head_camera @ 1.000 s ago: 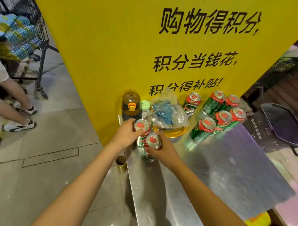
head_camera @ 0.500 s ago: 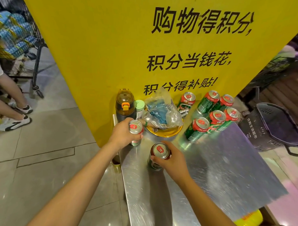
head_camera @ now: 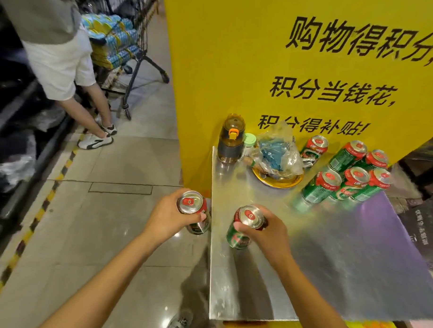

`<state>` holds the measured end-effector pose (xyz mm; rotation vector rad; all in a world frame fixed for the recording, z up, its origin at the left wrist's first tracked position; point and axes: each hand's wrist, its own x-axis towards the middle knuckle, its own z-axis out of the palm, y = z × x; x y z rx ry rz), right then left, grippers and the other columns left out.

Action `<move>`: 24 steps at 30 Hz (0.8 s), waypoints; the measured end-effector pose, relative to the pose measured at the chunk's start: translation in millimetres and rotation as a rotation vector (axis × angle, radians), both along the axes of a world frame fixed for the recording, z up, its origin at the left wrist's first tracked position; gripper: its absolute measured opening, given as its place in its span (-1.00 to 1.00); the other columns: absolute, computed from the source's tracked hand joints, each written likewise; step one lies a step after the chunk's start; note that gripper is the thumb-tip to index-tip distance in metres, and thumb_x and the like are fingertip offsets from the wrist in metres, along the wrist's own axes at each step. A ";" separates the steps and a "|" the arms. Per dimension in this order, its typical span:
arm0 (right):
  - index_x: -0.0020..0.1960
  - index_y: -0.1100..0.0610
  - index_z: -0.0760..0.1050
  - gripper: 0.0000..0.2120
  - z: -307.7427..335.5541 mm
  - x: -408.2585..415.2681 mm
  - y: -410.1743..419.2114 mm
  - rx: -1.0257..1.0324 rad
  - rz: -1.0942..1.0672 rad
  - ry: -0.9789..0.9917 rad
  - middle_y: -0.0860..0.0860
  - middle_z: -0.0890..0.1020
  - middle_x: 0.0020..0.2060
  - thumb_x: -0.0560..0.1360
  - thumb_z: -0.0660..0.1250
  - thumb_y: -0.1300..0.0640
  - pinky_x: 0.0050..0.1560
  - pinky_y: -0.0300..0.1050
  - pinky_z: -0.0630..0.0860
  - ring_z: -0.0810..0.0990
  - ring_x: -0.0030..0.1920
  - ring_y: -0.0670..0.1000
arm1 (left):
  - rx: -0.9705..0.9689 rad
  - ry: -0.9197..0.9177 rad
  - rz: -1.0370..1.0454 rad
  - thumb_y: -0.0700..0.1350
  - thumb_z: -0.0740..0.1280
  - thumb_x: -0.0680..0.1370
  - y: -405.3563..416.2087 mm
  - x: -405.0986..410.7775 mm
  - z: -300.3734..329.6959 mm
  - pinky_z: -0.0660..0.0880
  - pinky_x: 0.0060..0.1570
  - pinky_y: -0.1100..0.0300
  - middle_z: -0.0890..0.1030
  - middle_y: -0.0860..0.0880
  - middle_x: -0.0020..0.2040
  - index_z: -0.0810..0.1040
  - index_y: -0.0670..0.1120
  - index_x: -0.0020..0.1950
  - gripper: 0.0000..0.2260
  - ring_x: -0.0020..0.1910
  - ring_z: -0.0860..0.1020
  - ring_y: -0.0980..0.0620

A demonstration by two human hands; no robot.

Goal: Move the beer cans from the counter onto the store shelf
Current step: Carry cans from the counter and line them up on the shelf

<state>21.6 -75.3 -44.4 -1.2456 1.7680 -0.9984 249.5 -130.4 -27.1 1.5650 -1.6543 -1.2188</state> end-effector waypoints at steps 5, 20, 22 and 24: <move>-0.11 -0.04 0.57 -0.68 17.8 58.9 7.2 -0.006 0.232 -0.148 -0.13 0.67 -0.25 0.24 0.59 0.22 -0.12 -0.29 0.57 0.63 -0.16 -0.10 | 0.000 0.059 0.297 0.14 0.53 0.11 76.6 72.9 23.0 0.53 -0.02 0.27 0.65 0.15 -0.05 0.50 0.24 0.00 -0.50 -0.05 0.60 0.23; -0.05 -0.03 0.59 -0.66 75.2 356.4 34.2 -0.027 0.799 -0.264 -0.20 0.67 -0.22 0.23 0.58 0.15 -0.25 -0.41 0.49 0.62 -0.18 -0.26 | -0.091 0.098 0.916 0.06 0.58 0.24 247.4 326.6 69.4 0.46 -0.21 0.36 0.60 0.17 -0.02 0.50 0.18 0.04 -0.56 -0.05 0.55 0.25; -0.05 -0.03 0.60 -0.66 74.0 402.5 41.1 -0.033 0.854 -0.274 -0.18 0.68 -0.19 0.22 0.58 0.12 -0.26 -0.39 0.50 0.63 -0.17 -0.22 | -0.119 0.090 0.955 -0.10 0.54 0.33 261.2 361.6 71.5 0.45 -0.25 0.39 0.57 0.19 -0.03 0.46 0.19 0.02 -0.61 -0.07 0.53 0.28; -0.01 -0.01 0.61 -0.62 74.2 445.6 48.0 -0.039 0.883 -0.285 -0.12 0.68 -0.15 0.20 0.57 0.03 -0.24 -0.36 0.52 0.64 -0.12 -0.18 | -0.152 0.084 1.002 -0.17 0.51 0.36 273.1 394.3 73.9 0.46 -0.32 0.41 0.54 0.21 -0.06 0.43 0.22 -0.01 -0.60 -0.12 0.53 0.31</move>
